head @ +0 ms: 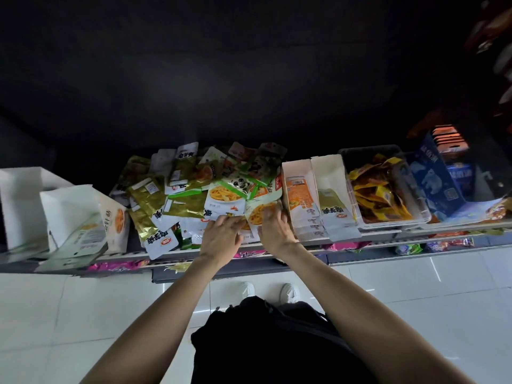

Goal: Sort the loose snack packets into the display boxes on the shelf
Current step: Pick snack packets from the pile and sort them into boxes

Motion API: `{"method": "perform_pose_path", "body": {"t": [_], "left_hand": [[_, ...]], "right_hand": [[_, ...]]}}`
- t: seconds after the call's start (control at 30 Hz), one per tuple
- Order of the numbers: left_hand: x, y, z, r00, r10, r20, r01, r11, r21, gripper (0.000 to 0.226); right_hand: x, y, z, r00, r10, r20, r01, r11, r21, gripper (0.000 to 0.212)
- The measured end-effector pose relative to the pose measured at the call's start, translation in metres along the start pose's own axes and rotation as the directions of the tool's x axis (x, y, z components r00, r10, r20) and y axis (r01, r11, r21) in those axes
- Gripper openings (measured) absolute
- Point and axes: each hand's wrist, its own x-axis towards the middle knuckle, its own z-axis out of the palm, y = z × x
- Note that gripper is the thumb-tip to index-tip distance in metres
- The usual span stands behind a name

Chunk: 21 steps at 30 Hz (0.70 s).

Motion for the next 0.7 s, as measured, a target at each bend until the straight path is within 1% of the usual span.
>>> {"method": "perform_pose_path", "body": {"t": [0.07, 0.17, 0.23, 0.27, 0.3, 0.33, 0.37, 0.4, 0.43, 0.5, 0.53, 0.57, 0.6, 0.63, 0.67, 0.7], "left_hand": [[-0.001, 0.001, -0.001, 1.0, 0.002, 0.022, -0.003, 0.999, 0.045, 0.045], [0.0, 0.002, -0.001, 1.0, -0.014, 0.02, 0.014, 1.0, 0.012, 0.042], [0.004, 0.005, 0.001, 0.996, -0.077, 0.035, 0.08, 0.991, -0.107, 0.035], [0.008, 0.005, 0.003, 0.99, -0.13, 0.059, 0.14, 0.967, -0.212, 0.032], [0.011, 0.004, 0.005, 0.977, -0.193, 0.092, 0.213, 0.915, -0.343, 0.03], [0.014, 0.002, 0.007, 0.964, -0.24, 0.119, 0.267, 0.829, -0.492, 0.03], [0.014, 0.0, 0.007, 0.953, -0.273, 0.133, 0.294, 0.72, -0.629, 0.03], [0.013, -0.002, 0.006, 0.944, -0.299, 0.139, 0.3, 0.603, -0.739, 0.029], [0.01, -0.003, 0.002, 0.932, -0.328, 0.154, 0.308, 0.493, -0.813, 0.024], [0.005, -0.003, -0.006, 0.888, -0.397, 0.231, 0.356, 0.278, -0.892, 0.012], [0.003, -0.003, -0.009, 0.862, -0.413, 0.293, 0.38, 0.145, -0.914, 0.008], [0.0, -0.004, -0.012, 0.836, -0.401, 0.375, 0.409, -0.002, -0.913, 0.01], [-0.003, -0.003, -0.016, 0.819, -0.359, 0.448, 0.434, -0.124, -0.892, 0.016], [-0.006, -0.002, -0.021, 0.814, -0.309, 0.493, 0.457, -0.185, -0.87, 0.018], [-0.009, -0.002, -0.024, 0.821, -0.27, 0.504, 0.469, -0.186, -0.863, 0.017], [-0.014, -0.003, -0.027, 0.838, -0.242, 0.489, 0.467, -0.145, -0.872, 0.015]], "right_hand": [[0.008, -0.003, 0.003, 0.996, 0.085, -0.011, -0.084, 0.994, 0.075, 0.053], [0.01, -0.006, 0.004, 0.988, 0.156, 0.009, -0.156, 0.983, 0.1, 0.064], [0.012, -0.007, 0.006, 0.985, 0.172, -0.009, -0.171, 0.982, 0.086, 0.067], [0.012, -0.008, 0.006, 0.983, 0.184, -0.016, -0.182, 0.978, 0.097, 0.066], [0.013, -0.008, 0.006, 0.979, 0.205, -0.015, -0.201, 0.97, 0.135, 0.065], [0.014, -0.009, 0.004, 0.974, 0.228, -0.004, -0.223, 0.956, 0.188, 0.064], [0.014, -0.009, 0.003, 0.969, 0.246, 0.01, -0.241, 0.941, 0.238, 0.062], [0.013, -0.009, 0.0, 0.968, 0.251, 0.023, -0.248, 0.93, 0.273, 0.058], [0.012, -0.01, -0.003, 0.967, 0.251, 0.031, -0.249, 0.919, 0.305, 0.055], [0.004, -0.01, -0.013, 0.97, 0.24, 0.042, -0.238, 0.896, 0.375, 0.047], [-0.002, -0.01, -0.019, 0.973, 0.227, 0.036, -0.222, 0.891, 0.396, 0.042], [-0.008, -0.009, -0.024, 0.979, 0.203, 0.035, -0.199, 0.891, 0.408, 0.038], [-0.014, -0.008, -0.029, 0.984, 0.172, 0.041, -0.173, 0.892, 0.417, 0.034], [-0.021, -0.005, -0.033, 0.989, 0.14, 0.046, -0.146, 0.891, 0.43, 0.031], [-0.028, -0.002, -0.037, 0.993, 0.11, 0.048, -0.12, 0.885, 0.451, 0.031], [-0.036, 0.002, -0.04, 0.995, 0.086, 0.041, -0.095, 0.869, 0.485, 0.033]]}}
